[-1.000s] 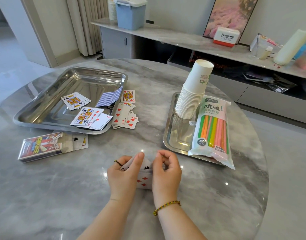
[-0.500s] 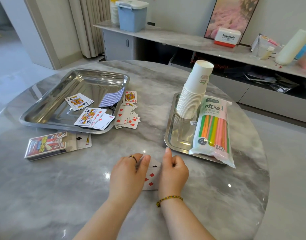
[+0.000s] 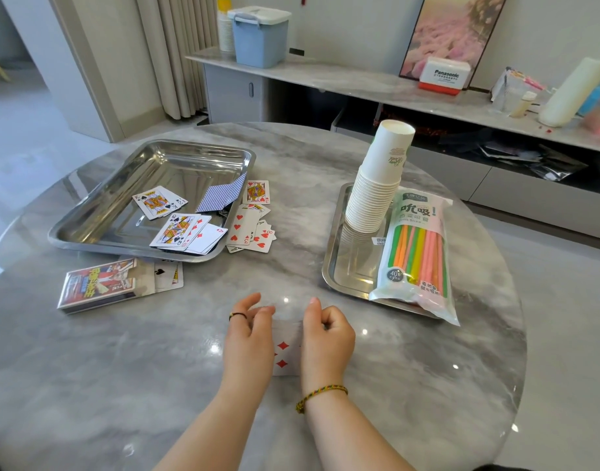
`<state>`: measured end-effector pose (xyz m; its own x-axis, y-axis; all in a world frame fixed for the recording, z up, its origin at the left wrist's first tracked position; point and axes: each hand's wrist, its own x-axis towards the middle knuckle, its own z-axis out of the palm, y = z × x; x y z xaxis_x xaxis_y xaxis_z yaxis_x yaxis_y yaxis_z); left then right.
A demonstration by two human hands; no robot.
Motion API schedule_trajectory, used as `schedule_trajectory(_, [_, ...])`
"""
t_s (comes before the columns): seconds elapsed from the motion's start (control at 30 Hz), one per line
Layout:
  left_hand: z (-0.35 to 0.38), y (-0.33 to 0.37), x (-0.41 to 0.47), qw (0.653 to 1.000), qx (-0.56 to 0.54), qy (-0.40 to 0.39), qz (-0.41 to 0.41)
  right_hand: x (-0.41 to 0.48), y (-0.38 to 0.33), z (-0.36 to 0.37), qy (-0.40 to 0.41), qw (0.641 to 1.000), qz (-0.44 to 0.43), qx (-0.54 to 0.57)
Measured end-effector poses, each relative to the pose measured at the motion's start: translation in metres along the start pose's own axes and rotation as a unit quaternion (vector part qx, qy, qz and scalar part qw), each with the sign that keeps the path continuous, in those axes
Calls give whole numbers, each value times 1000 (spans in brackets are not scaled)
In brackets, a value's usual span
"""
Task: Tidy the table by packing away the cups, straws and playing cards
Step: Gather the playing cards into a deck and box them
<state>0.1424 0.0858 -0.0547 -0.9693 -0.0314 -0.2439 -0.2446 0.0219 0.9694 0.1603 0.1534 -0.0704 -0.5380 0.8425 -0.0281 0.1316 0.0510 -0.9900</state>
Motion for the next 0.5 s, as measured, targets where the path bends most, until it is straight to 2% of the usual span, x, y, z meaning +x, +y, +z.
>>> schedule_trajectory(0.1, [-2,-3,-2,1000,5,2,-13,-2,-1,1,9,1000,-18,5])
schedule_trajectory(0.2, [-4,0,-1,998,-47,-31,26,0,-5,2,8,997,-75,19])
schedule_trajectory(0.27, [-6,4,2,992,-87,-70,61,-3,-6,2,-32,993,-114,20])
schedule_trajectory(0.37, [-11,7,12,987,-88,-84,101,-13,-6,5,-85,986,-138,35])
schedule_trajectory(0.5, [-14,-4,14,990,-76,-80,90,-10,2,6,-126,983,-133,-1])
